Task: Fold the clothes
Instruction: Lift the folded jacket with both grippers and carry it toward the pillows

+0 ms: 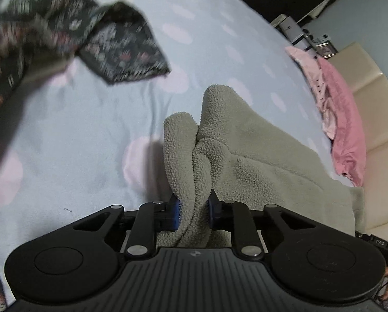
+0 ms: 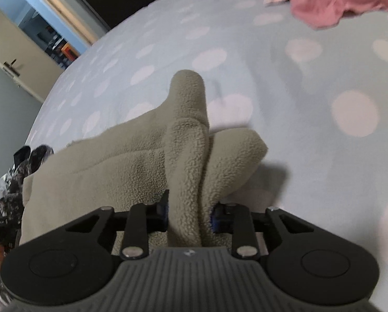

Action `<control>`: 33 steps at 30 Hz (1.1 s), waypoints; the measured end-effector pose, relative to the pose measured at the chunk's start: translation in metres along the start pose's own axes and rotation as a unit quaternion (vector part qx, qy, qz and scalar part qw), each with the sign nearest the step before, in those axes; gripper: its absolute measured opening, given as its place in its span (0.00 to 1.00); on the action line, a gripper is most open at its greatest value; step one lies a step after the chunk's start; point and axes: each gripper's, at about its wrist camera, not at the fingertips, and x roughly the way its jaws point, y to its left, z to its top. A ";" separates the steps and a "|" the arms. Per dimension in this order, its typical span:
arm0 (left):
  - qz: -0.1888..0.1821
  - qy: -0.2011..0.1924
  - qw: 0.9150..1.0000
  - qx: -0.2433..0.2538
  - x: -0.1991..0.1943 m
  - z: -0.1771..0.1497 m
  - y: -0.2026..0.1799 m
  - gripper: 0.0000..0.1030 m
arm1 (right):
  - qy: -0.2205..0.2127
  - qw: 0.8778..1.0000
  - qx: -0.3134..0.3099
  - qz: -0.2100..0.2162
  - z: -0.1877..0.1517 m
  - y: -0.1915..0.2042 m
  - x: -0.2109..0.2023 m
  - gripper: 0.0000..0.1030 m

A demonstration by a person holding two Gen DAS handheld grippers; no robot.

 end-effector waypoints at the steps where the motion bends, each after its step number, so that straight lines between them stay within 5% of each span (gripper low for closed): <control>1: -0.006 -0.006 1.000 0.001 -0.008 0.000 -0.001 0.16 | -0.007 1.000 0.000 0.000 0.000 0.004 -0.010 0.24; 10: -0.066 -0.043 0.996 0.052 -0.057 -0.005 -0.056 0.16 | -0.084 0.996 -0.003 0.000 0.006 0.028 -0.109 0.22; 16: -0.118 -0.040 0.989 0.083 -0.052 -0.012 -0.119 0.16 | -0.128 0.991 0.008 -0.027 0.024 0.009 -0.174 0.22; 25: -0.166 0.018 0.977 0.134 0.044 -0.026 -0.250 0.16 | -0.187 0.971 0.054 -0.137 0.068 -0.077 -0.244 0.22; 33: -0.185 0.047 0.969 0.157 0.146 -0.040 -0.339 0.16 | -0.236 0.947 0.072 -0.206 0.114 -0.163 -0.257 0.22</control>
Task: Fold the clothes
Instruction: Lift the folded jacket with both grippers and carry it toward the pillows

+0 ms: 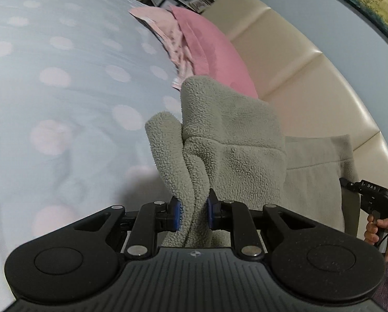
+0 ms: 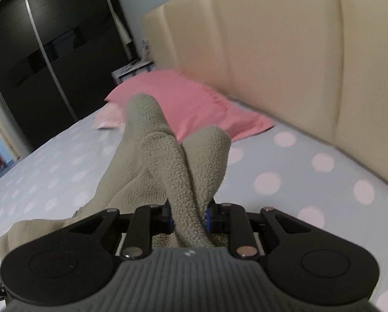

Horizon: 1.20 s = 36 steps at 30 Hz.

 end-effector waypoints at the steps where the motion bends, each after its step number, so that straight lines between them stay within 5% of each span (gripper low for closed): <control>1: -0.001 0.001 1.000 0.004 0.013 0.004 -0.006 0.16 | -0.004 1.000 -0.002 -0.006 0.005 -0.007 0.007 0.22; 10: 0.014 0.004 1.000 0.026 0.105 0.031 -0.035 0.16 | -0.059 0.997 -0.012 -0.047 0.036 -0.039 0.081 0.23; 18: 0.049 0.021 0.998 0.033 0.149 0.033 -0.020 0.16 | -0.055 0.997 -0.025 -0.056 0.027 -0.045 0.156 0.23; 22: 0.075 0.043 0.996 0.017 0.164 0.038 -0.006 0.21 | -0.043 0.996 -0.020 -0.073 0.022 -0.047 0.180 0.37; 24: 0.091 0.046 0.995 0.006 0.164 0.038 0.000 0.24 | -0.067 0.993 -0.014 -0.099 0.020 -0.049 0.179 0.51; 32: 0.075 0.009 0.996 0.054 0.122 0.023 -0.011 0.25 | -0.066 0.996 -0.012 -0.057 0.004 -0.064 0.162 0.50; 36: 0.063 0.031 0.995 0.074 0.105 -0.004 -0.024 0.29 | -0.038 0.997 -0.054 -0.040 -0.019 -0.061 0.150 0.49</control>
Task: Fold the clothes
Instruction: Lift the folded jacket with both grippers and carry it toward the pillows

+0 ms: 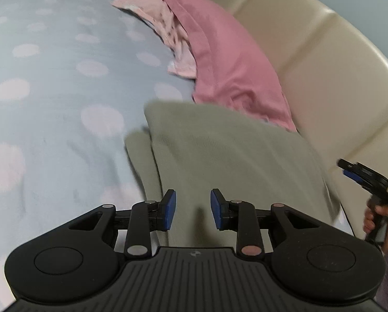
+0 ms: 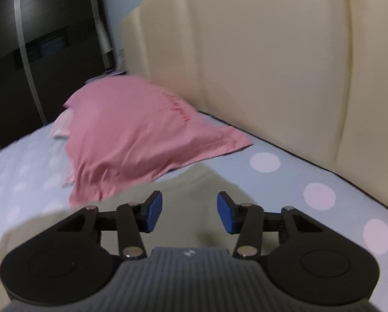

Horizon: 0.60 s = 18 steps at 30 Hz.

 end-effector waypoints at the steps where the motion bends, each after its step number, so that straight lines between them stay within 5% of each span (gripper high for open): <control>1: -0.003 0.007 1.000 0.004 -0.002 -0.008 -0.002 0.32 | 0.011 1.000 0.004 -0.003 -0.006 -0.004 -0.002 0.53; 3: 0.004 0.021 1.000 0.004 -0.005 -0.026 0.000 0.45 | 0.029 0.999 0.022 -0.004 -0.018 -0.016 -0.006 0.60; 7: 0.010 0.049 0.999 -0.019 0.000 -0.048 0.010 0.46 | 0.047 0.993 0.103 -0.029 -0.044 -0.064 -0.014 0.71; 10: 0.007 0.059 0.998 -0.030 0.008 -0.056 0.015 0.47 | 0.054 0.974 0.217 -0.036 -0.066 -0.108 -0.016 0.73; 14: 0.005 0.067 0.997 -0.030 0.019 -0.057 0.016 0.42 | 0.074 0.953 0.293 -0.039 -0.092 -0.139 -0.008 0.74; 15: 0.004 0.072 0.997 -0.030 0.022 -0.058 0.015 0.35 | 0.078 0.948 0.308 -0.028 -0.097 -0.141 -0.004 0.73; 18: 0.006 0.081 0.996 -0.024 0.026 -0.058 0.011 0.28 | 0.075 0.941 0.331 -0.003 -0.102 -0.139 0.006 0.48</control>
